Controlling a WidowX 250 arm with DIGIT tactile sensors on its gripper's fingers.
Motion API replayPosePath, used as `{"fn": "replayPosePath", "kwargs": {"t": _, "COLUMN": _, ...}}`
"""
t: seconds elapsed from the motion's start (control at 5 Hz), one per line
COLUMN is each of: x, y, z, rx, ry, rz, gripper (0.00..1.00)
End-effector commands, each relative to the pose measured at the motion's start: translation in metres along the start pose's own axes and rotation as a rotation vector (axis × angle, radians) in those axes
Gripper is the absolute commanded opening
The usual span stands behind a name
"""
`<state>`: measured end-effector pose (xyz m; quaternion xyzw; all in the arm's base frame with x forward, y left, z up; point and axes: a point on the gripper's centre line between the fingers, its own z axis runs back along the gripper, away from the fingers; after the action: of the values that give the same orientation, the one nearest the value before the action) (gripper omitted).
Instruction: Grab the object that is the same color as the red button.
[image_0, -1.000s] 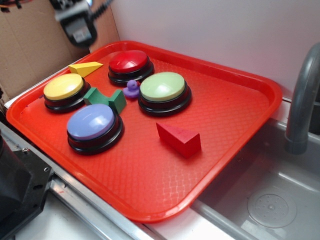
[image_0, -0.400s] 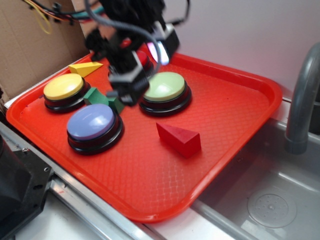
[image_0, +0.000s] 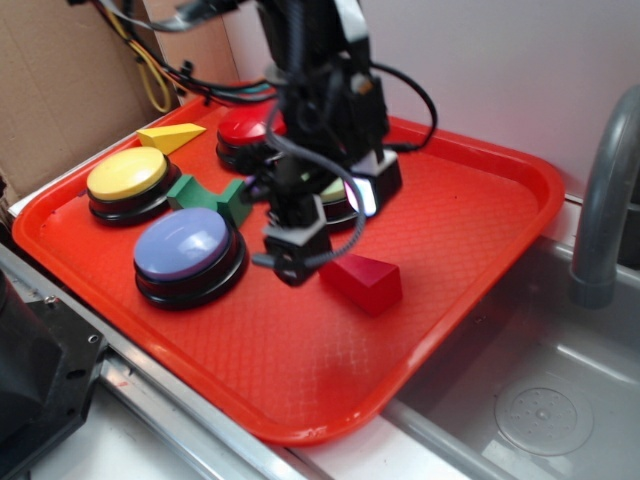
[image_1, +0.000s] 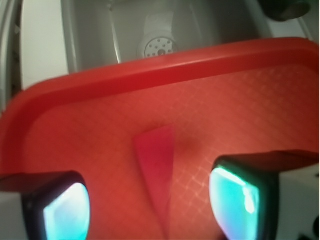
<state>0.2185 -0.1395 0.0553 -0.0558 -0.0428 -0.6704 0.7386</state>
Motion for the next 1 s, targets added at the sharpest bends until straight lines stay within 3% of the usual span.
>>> {"fn": "replayPosePath", "kwargs": {"t": 0.0, "x": 0.005, "y": -0.002, "z": -0.019, "rx": 0.022, "ry": -0.046, "rz": -0.024, "gripper": 1.00}}
{"fn": "replayPosePath", "kwargs": {"t": 0.2, "x": 0.005, "y": 0.000, "z": -0.028, "rx": 0.024, "ry": -0.061, "rz": -0.035, "gripper": 0.40}}
{"fn": "replayPosePath", "kwargs": {"t": 0.4, "x": 0.004, "y": 0.000, "z": -0.032, "rx": 0.043, "ry": -0.044, "rz": -0.027, "gripper": 0.00}}
{"fn": "replayPosePath", "kwargs": {"t": 0.8, "x": -0.001, "y": -0.003, "z": 0.005, "rx": 0.108, "ry": -0.060, "rz": 0.155, "gripper": 0.00}}
